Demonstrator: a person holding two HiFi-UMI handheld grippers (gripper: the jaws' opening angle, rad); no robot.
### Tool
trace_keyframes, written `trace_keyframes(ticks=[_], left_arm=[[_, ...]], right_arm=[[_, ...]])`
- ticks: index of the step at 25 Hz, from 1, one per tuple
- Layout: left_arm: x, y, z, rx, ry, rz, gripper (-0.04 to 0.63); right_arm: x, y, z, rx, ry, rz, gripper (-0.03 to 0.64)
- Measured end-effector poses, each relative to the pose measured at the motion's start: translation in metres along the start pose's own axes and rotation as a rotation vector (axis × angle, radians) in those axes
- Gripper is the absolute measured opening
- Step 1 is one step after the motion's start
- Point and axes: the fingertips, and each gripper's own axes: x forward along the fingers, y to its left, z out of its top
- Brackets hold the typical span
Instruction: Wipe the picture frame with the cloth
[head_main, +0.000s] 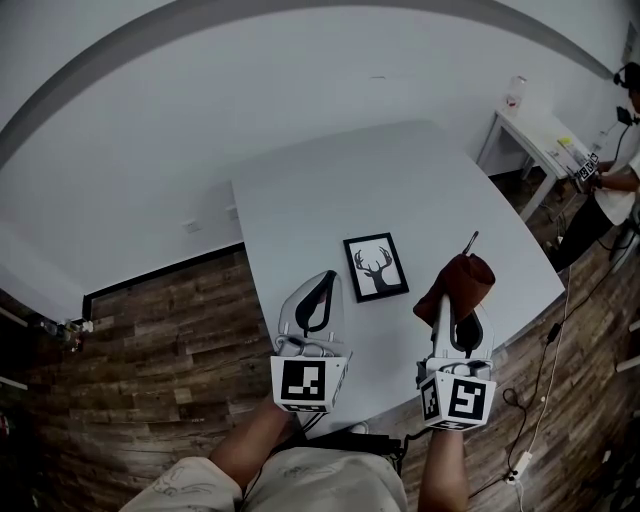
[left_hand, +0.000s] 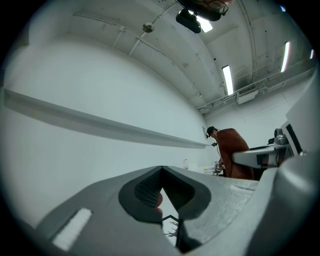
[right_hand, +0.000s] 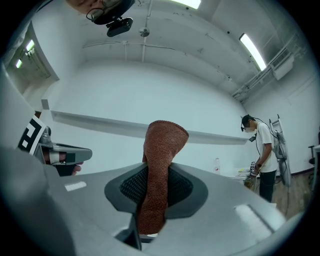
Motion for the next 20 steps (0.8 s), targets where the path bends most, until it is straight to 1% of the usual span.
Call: trace_keyframes(ticks=[2, 6, 10, 13, 20], left_arm=[[0.0, 0.001, 0.002, 0.004, -0.019, 0.004, 0.0], [0.0, 0.0, 0.002, 0.011, -0.023, 0.009, 0.0], [-0.001, -0.002, -0.001, 0.014, -0.003, 0.008, 0.0], [0.0, -0.002, -0.001, 0.012, -0.017, 0.01, 0.0], [0.0, -0.004, -0.001, 0.0, -0.018, 0.009, 0.0]], right_arm=[[0.0, 0.0, -0.001, 0.001, 0.003, -0.002, 0.106], [-0.001, 0.001, -0.005, -0.006, 0.011, -0.001, 0.106], [-0.001, 0.004, -0.012, -0.017, 0.026, 0.009, 0.106], [0.0, 0.008, -0.014, -0.026, 0.032, 0.018, 0.106], [0.002, 0.01, -0.016, -0.036, 0.042, 0.025, 0.105]])
